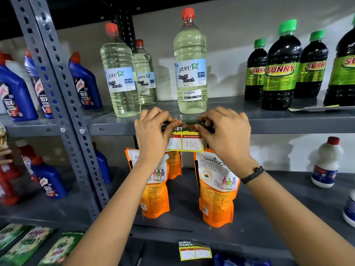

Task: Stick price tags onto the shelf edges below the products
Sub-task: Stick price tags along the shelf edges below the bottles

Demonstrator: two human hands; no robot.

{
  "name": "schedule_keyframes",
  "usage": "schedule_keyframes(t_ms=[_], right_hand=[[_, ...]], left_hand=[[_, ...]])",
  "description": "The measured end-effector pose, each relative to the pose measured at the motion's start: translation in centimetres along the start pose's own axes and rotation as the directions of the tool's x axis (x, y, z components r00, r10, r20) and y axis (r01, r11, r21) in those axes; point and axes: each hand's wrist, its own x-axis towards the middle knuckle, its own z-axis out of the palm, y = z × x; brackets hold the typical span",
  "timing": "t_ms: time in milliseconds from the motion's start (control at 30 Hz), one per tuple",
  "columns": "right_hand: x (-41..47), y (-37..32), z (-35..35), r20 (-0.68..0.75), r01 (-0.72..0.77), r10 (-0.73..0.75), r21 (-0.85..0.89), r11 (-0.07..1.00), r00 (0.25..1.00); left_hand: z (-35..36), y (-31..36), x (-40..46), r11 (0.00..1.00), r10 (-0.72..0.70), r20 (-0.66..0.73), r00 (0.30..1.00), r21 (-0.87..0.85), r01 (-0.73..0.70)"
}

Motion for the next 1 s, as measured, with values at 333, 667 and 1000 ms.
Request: schedule_keyframes(t_ms=[333,667,1000], right_hand=[[-0.2,-0.4,-0.2,0.074,-0.002,-0.006,0.106,0.994,0.997],[0.2,4.8,-6.9,-0.035,-0.046,0.057,0.255,0.966,0.998],[3.3,18.1,-16.4,0.138,-0.273,0.267,0.030,0.961,0.954]], left_hand=[[-1.5,0.6,-0.2,0.995,-0.074,0.037,0.997,0.063,0.072],[1.3,8.3,0.9,0.996,0.000,-0.067,0.998,-0.083,-0.006],[8.8,18.9,4.0,0.985,-0.044,0.048,0.998,-0.167,0.051]])
